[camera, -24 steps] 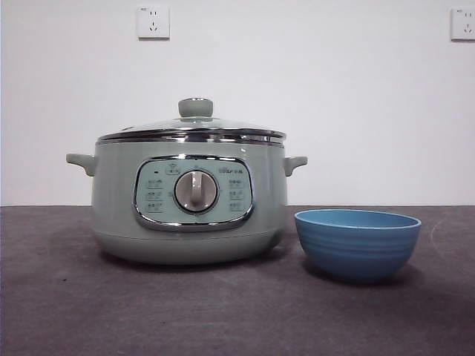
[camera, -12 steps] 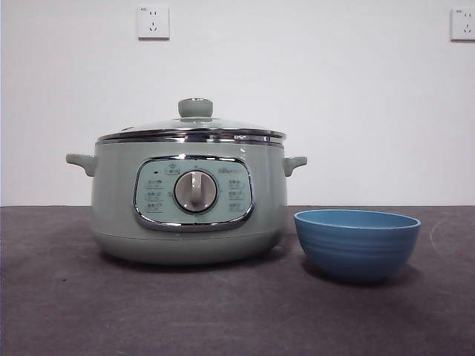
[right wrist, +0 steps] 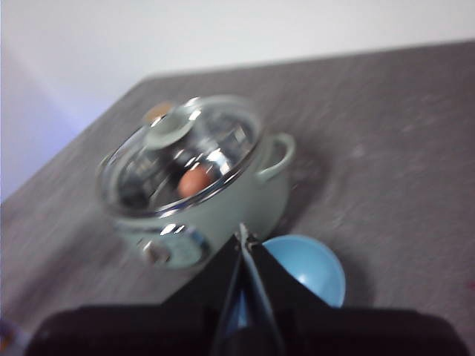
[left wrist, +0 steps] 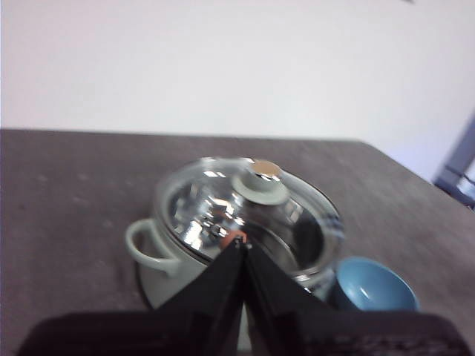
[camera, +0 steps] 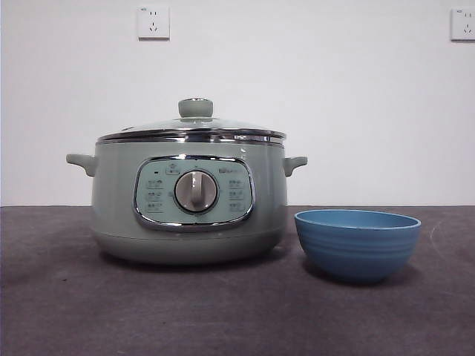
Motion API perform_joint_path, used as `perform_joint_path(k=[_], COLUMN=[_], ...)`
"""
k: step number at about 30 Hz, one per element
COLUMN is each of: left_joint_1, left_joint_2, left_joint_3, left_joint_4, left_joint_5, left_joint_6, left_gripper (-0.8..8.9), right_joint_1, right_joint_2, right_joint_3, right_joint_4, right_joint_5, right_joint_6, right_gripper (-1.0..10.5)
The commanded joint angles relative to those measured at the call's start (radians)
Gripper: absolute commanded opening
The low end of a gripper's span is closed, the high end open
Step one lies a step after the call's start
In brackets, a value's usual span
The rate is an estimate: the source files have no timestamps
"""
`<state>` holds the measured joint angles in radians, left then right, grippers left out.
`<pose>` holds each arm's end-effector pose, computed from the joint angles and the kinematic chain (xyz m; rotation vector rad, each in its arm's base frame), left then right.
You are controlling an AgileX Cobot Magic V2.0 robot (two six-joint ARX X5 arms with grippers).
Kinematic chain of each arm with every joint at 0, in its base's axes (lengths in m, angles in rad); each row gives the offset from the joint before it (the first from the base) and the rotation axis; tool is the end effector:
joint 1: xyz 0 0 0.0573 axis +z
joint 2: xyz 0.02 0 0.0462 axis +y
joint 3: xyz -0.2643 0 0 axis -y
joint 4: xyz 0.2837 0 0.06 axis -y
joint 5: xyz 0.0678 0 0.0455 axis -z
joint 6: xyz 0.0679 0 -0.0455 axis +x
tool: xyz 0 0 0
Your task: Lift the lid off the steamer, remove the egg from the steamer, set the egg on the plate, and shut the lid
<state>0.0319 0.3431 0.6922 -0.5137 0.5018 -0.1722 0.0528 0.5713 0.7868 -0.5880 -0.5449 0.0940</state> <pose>0.1437 -0.0281 0.3250 -0.2125 0.2003 -0.4542 0.1771 0.0446 0.3199 0.1823 0.3944 0.5734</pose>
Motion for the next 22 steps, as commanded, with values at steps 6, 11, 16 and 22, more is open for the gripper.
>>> perform_joint_path(k=[6,11,16,22], left_joint_1=[0.003,0.003,0.003,0.002], left_joint_2=[0.18,0.241,0.246,0.246], left_joint_3=[0.219,0.299,0.308,0.308], left_joint_4=[-0.224,-0.33,-0.333,-0.333], left_joint_5=[0.188,0.213,0.213,0.211], left_joint_6=[0.163,0.208,0.203,0.187], left_gripper=[-0.08,-0.08,0.02,5.01], right_joint_1=[0.013,0.04,0.047,0.047], right_joint_2=[0.18,0.251,0.26,0.26], right_joint_3=[0.27,0.366,0.368,0.368], right_joint_4=[-0.306,-0.477,-0.484,-0.483], right_joint_5=[-0.1,-0.11,-0.109,-0.109], right_joint_6=[-0.198,-0.252,-0.248,-0.243], right_gripper=[-0.1,-0.1,0.1,4.6])
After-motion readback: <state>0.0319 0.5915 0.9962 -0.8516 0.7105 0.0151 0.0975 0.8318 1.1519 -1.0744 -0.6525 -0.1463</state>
